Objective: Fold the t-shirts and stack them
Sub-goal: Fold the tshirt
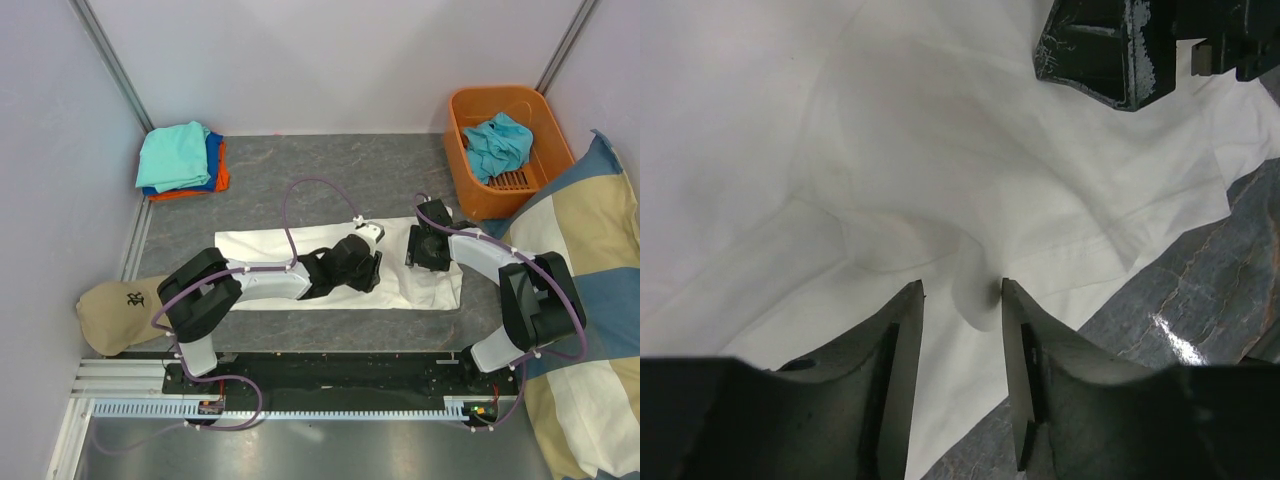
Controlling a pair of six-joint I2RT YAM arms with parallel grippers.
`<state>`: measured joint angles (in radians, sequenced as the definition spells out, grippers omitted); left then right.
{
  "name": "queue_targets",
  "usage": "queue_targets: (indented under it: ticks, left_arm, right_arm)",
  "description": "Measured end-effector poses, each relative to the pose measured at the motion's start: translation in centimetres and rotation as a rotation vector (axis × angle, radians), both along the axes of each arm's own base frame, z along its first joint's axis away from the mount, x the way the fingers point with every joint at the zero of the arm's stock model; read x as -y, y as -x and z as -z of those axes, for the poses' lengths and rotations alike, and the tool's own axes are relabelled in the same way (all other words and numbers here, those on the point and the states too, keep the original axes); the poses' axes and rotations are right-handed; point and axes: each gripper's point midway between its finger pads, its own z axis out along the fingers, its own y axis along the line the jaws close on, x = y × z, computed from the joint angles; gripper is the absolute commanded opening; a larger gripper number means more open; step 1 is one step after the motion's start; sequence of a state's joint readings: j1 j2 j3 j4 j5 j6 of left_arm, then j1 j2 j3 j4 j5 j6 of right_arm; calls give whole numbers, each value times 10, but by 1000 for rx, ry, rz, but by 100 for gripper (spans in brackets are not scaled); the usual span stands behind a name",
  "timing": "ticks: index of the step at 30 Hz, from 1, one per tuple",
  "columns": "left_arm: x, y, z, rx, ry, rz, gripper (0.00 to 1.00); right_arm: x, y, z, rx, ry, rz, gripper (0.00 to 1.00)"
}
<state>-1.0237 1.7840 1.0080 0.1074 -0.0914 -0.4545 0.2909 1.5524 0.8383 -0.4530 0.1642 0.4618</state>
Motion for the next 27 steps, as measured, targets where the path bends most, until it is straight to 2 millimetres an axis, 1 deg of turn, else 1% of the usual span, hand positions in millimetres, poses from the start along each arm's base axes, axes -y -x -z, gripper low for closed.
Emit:
queue_targets:
  ticks: [6,7,9,10,13,15,18,19,21,27]
  left_arm:
    - [3,5,0,-10,6,20,43]
    - [3,6,0,-12,7,22,35]
    - [4,6,0,-16,10,23,29]
    - [4,7,0,-18,13,22,23]
    - [7,10,0,-29,25,32,15]
    - [7,11,1,-31,30,34,15]
    - [2,16,9,-43,20,34,14]
    - [1,17,12,-48,16,32,8]
    - [-1,18,16,-54,11,29,2]
    - [0,18,17,-58,12,28,2]
  right_arm:
    - [0,0,1,-1,2,0,66]
    - [0,0,1,-1,3,1,66]
    - [0,0,1,-2,4,0,66]
    - [0,0,1,-2,4,-1,66]
    - [0,0,1,-3,5,0,66]
    - [0,0,1,-4,5,0,66]
    - [0,0,1,-5,5,0,66]
    - [0,-1,1,-6,5,0,66]
    - [0,-1,1,-6,6,-1,66]
    - [0,-1,1,-7,7,-3,66]
